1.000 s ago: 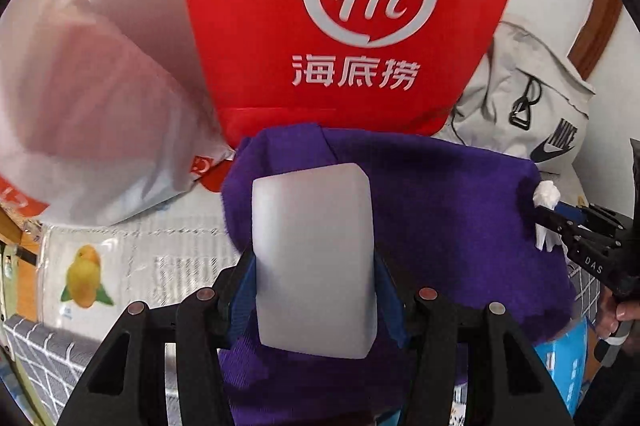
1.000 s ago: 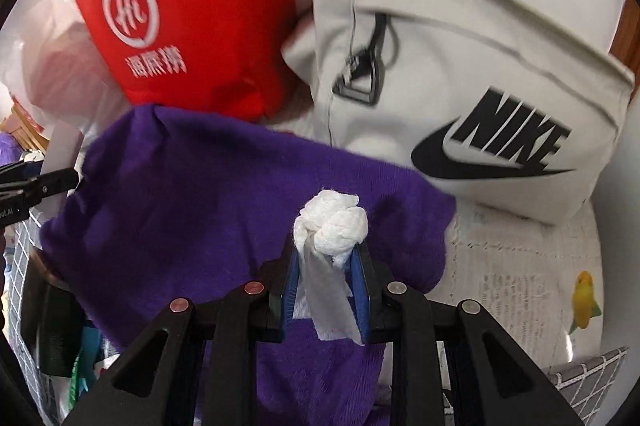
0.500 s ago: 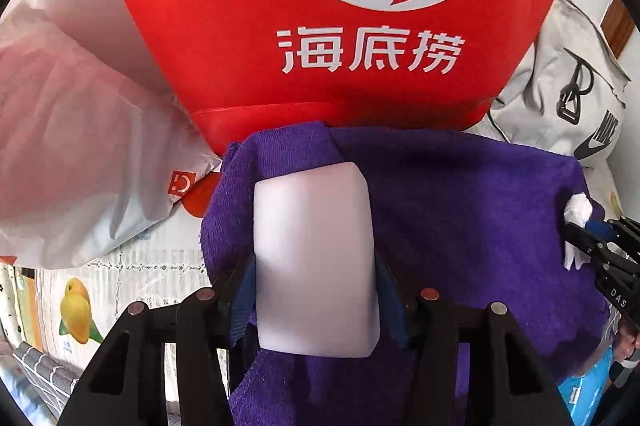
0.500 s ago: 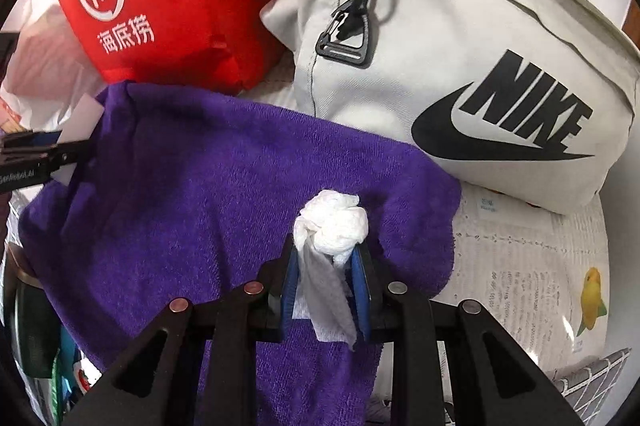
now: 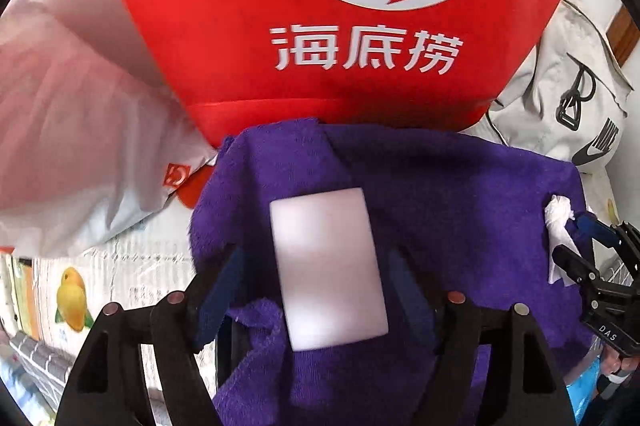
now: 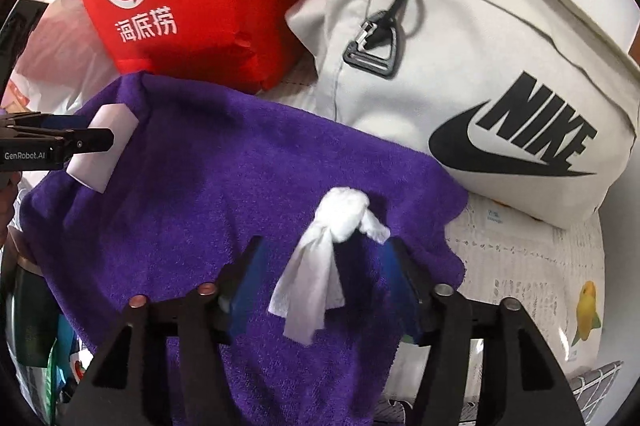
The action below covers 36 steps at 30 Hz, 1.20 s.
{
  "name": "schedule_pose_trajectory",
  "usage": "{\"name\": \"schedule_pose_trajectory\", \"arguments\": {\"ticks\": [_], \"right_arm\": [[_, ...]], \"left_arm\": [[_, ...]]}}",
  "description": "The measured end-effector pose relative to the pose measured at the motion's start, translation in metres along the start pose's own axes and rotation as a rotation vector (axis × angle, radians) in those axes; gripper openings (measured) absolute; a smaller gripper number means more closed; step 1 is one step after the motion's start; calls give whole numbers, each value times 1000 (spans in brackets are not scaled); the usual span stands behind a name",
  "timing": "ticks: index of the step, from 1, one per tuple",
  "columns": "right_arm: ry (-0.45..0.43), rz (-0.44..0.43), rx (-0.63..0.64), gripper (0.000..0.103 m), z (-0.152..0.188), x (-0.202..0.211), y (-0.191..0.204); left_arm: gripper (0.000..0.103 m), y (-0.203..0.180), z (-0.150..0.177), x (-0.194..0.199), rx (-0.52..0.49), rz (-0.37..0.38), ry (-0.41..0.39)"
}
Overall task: Organize soft objects
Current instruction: 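Open both grippers to drop the sponge and tissue onto the purple towel, then withdraw both grippers and move the left gripper toward the white mesh bag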
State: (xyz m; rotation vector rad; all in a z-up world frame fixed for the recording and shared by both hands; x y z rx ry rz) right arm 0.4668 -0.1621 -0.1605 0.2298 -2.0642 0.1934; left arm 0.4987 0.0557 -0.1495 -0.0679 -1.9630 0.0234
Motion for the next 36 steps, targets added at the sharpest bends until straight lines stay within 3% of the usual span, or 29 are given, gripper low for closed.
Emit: {"name": "schedule_pose_trajectory", "arguments": {"ticks": [4, 8, 11, 20, 24, 28, 36], "right_arm": [[-18, 1, -18, 62, -3, 7, 1], [-66, 13, -41, 69, -7, 26, -3], [-96, 10, -56, 69, -9, 41, -4], [-155, -5, -56, 69, 10, 92, 3], [-170, -23, -55, 69, 34, 127, 14], [-185, -58, -62, 69, 62, 154, 28], [-193, -78, -84, 69, 123, 191, 50]], "left_arm": [[74, 8, 2, 18, 69, 39, -6], [74, 16, 9, 43, 113, 78, -75], [72, 18, 21, 57, 108, 87, -80], [72, 44, 71, 95, 186, 0, -95], [72, 60, 110, 118, 234, 59, -125], [72, 59, 152, 144, 217, 92, -187], [73, 41, 237, 151, 170, 131, -158]]}}
Point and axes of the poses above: each gripper's, at about its wrist camera, not at the fingertips, and x roughly against the way its jaws point, y to its left, z to its underside, the point moved 2 cm from there along -x, roughly the way its jaws point, and after that the axes turned 2 degrees about z, right-handed, at the moved point
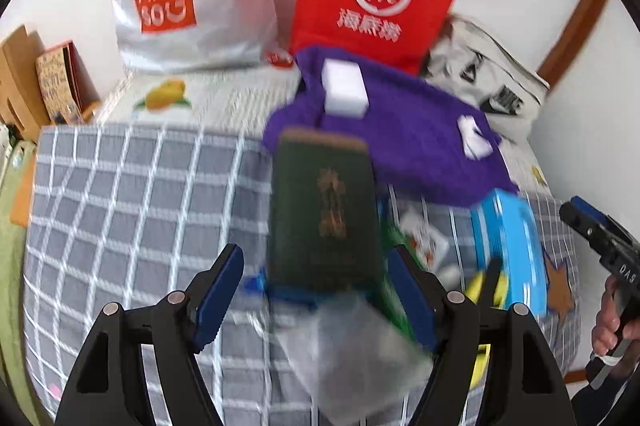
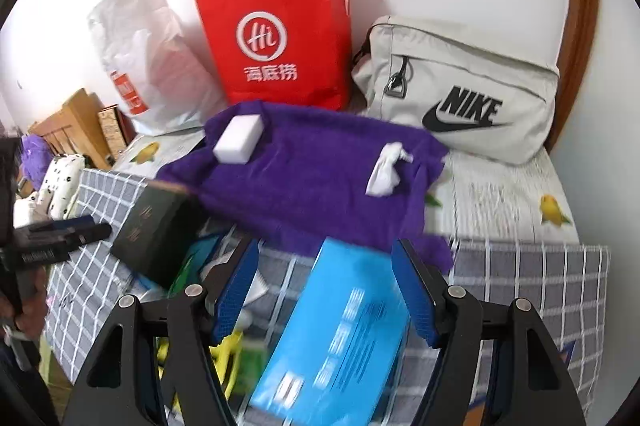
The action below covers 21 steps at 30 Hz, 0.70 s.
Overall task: Organize soft objects
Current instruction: 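Withdraw both grippers and move the left gripper toward the white mesh bag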
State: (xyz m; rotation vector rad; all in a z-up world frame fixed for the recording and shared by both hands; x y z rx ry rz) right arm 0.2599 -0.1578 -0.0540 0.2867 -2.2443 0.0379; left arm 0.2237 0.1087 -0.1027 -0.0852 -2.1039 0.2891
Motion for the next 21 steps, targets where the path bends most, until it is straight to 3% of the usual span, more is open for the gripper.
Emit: {"name": "schedule_pose_trajectory", "arguments": {"ticks": [9, 15, 21], "right_arm": [[4, 14, -18, 69, 57, 24, 10], [29, 29, -14, 69, 85, 26, 13], [34, 22, -23, 69, 100, 26, 12]], "left_arm": [[75, -15, 63, -18, -53, 102, 85], [77, -28, 77, -42, -109, 73, 124], [77, -33, 83, -44, -153, 64, 73]]}}
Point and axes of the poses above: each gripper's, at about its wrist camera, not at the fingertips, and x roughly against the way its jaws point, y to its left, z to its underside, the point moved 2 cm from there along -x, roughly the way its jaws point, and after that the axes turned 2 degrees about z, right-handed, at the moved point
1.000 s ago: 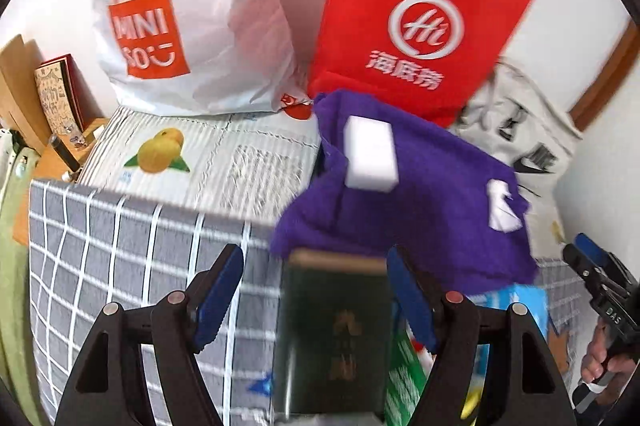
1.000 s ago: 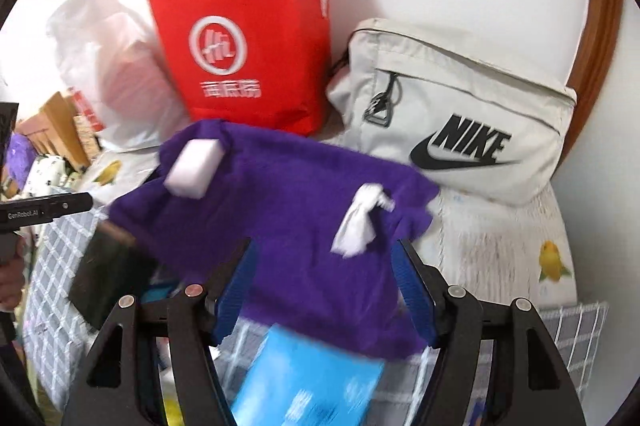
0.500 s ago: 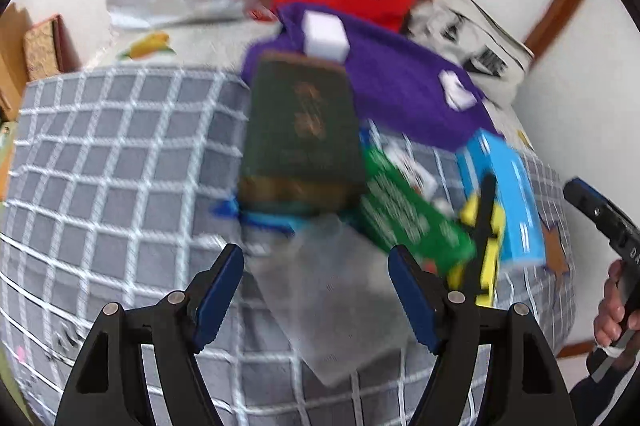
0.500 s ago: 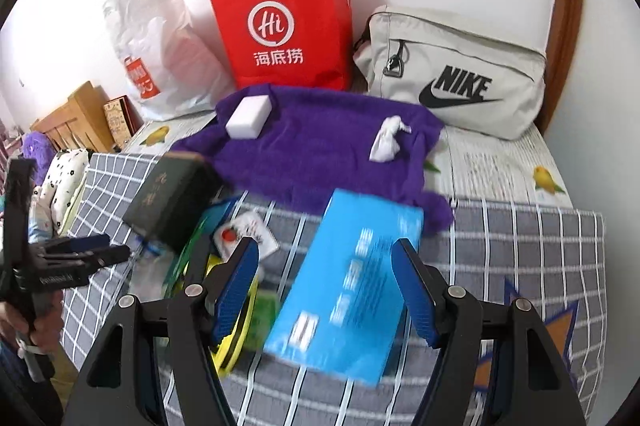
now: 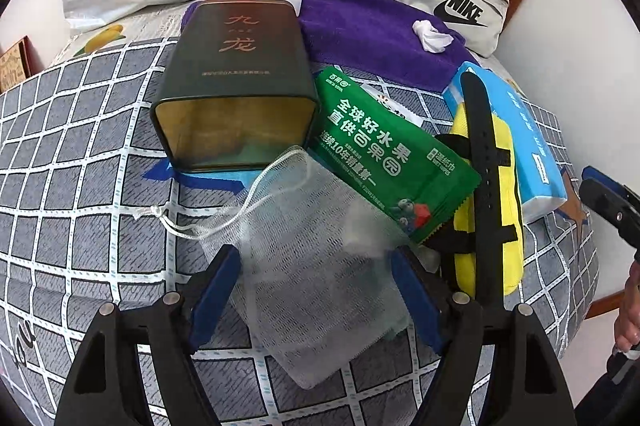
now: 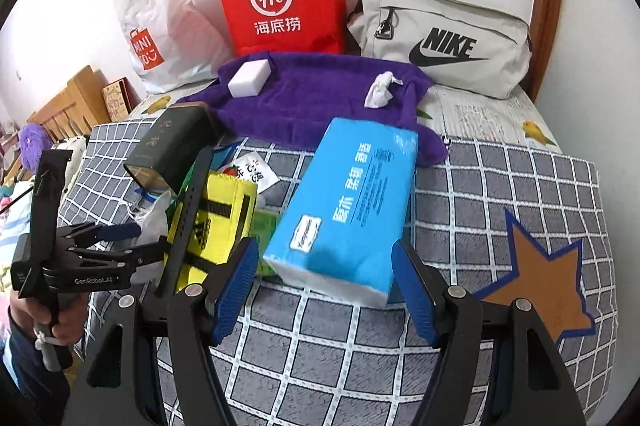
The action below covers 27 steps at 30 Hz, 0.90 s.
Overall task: Organize soft objects
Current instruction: 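Withdraw both grippers and move the left gripper toward the white mesh bag, then grasp the white mesh drawstring bag with the left gripper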
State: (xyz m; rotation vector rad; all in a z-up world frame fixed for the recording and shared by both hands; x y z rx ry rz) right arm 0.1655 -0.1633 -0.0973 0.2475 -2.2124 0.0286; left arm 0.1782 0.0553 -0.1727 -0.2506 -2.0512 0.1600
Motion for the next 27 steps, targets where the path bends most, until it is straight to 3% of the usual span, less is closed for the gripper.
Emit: {"name": "schedule_pose_trajectory", "arguments": {"ticks": [2, 10, 14, 24, 26, 27], "right_arm": [[0, -9, 5, 69, 3, 0, 2], [12, -38, 14, 69, 9, -5, 9], [6, -55, 2, 69, 12, -3, 8], [5, -73, 1, 69, 15, -2, 9], [8, -73, 2, 69, 15, -3, 10], [8, -73, 4, 69, 15, -3, 11]], "left_arm": [[75, -2, 2, 2, -14, -7, -23], [25, -9, 14, 13, -77, 35, -45], [10, -6, 15, 22, -97, 17, -55], [9, 28, 19, 32, -53, -62, -49], [24, 28, 20, 31, -38, -39, -36], [39, 27, 21, 31, -31, -25, -32]]}}
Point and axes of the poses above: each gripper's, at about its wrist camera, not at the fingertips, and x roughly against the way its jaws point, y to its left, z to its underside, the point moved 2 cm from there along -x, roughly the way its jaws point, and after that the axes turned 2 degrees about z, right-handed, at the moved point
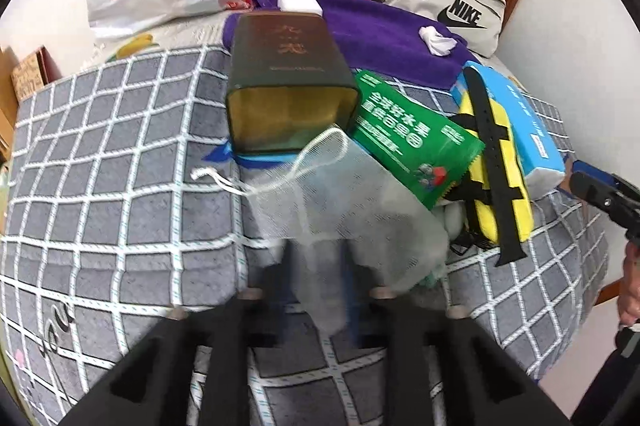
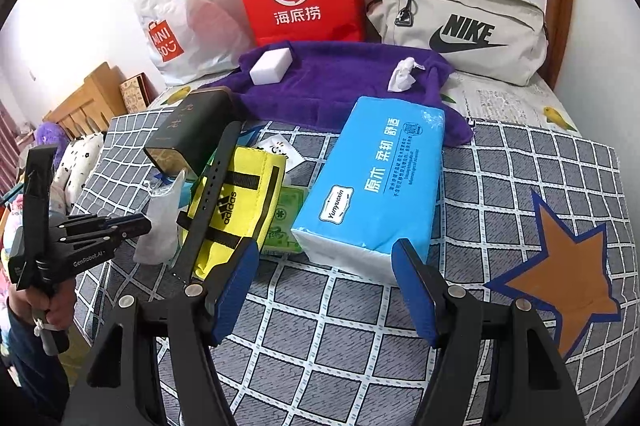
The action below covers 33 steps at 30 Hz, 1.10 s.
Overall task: Organize soft objects
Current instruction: 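Grasp the white mesh drawstring bag with the left gripper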
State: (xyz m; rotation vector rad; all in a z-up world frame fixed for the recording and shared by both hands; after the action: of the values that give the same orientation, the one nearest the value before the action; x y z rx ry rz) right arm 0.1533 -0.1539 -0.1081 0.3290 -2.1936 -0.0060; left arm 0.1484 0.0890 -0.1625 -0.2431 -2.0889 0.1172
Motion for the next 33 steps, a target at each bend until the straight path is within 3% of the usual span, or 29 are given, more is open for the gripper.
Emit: {"name": "schedule_pose_trajectory", "arguments": {"ticks": [1, 3, 10, 16, 18, 22, 26, 30, 33], "right_arm": [[1, -1, 3, 69, 1, 0, 0], [7, 1, 10, 69, 2, -1, 1], [28, -14, 3, 69, 4, -8, 2], [37, -16, 20, 69, 4, -10, 7], [36, -18, 22, 69, 4, -11, 7], [40, -16, 26, 69, 3, -12, 10], [46, -16, 38, 69, 3, -14, 13], [45, -14, 45, 69, 3, -13, 16], [43, -12, 46, 69, 1, -12, 16]], "left_arm": [[58, -2, 1, 1, -3, 12, -3], [73, -8, 5, 3, -28, 9, -25], [73, -26, 3, -14, -113, -63, -4], [74, -27, 0, -26, -145, -81, -15], [67, -29, 1, -26, -172, -92, -27], [34, -36, 2, -23, -211, -68, -48], [12, -33, 2, -20, -206, -52, -56], [7, -18, 2, -15, -151, 3, -54], [7, -10, 4, -10, -137, -11, -59]]}}
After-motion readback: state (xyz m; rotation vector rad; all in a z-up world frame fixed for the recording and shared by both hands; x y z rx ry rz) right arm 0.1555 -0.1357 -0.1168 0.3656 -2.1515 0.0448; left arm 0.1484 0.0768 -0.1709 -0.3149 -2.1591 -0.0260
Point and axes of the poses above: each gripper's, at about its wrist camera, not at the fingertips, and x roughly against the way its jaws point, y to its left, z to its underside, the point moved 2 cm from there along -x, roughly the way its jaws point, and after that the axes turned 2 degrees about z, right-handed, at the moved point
